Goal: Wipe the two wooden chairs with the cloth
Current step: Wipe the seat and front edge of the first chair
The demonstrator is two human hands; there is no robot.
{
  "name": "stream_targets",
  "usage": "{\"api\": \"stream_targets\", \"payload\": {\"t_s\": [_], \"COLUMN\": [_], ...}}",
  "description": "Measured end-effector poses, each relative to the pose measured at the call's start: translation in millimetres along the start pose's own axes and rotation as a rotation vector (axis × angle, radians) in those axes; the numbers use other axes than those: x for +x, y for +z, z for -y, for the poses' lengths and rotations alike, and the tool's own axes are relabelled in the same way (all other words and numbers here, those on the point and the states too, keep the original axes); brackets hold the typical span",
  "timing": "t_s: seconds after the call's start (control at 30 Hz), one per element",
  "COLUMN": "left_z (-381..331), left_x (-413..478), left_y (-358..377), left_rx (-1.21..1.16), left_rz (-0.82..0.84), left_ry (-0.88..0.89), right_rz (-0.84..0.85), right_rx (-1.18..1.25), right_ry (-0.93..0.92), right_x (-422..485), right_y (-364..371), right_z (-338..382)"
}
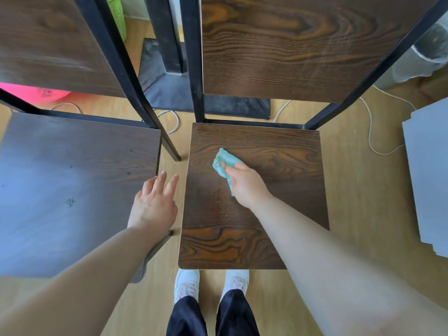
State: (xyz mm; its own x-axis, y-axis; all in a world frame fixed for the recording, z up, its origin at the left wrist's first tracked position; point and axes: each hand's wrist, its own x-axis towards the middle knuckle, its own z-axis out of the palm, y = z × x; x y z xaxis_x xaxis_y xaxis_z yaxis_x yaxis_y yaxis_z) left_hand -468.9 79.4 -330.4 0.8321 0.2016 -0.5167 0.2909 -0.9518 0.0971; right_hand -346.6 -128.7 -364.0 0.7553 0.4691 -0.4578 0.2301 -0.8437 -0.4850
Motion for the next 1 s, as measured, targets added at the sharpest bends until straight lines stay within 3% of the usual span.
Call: {"api": "stream_targets", "payload": {"t_s": [0.5,0.73,0.87,1.0], "left_z": [-0.7,-0.4,-1.2,-2.5], "left_x": [-18.2,-27.0,-29.1,-32.1], "left_y": [9.1,8.7,7.6,6.4], "left_rx": [0.002,-0.025,-0.03,-0.022], "left_rz": [-0.004,-0.008,-0.007,-0.017], "left_ry": [0.034,0.029,0.026,0.031], "right_rz": [0.122,0.262,0.375,0.155], "right_rx": [0.075,-0.017,0.166,0.486], "right_ry": [-0.223,-0.285,-0.228,-0.03], "right_x": [-80.0,-138.8,-169.9,-183.8], "right_y": [70.2,124.0,138.0,98.9], "right_z": [23.0,33.6,36.2,27.3]}}
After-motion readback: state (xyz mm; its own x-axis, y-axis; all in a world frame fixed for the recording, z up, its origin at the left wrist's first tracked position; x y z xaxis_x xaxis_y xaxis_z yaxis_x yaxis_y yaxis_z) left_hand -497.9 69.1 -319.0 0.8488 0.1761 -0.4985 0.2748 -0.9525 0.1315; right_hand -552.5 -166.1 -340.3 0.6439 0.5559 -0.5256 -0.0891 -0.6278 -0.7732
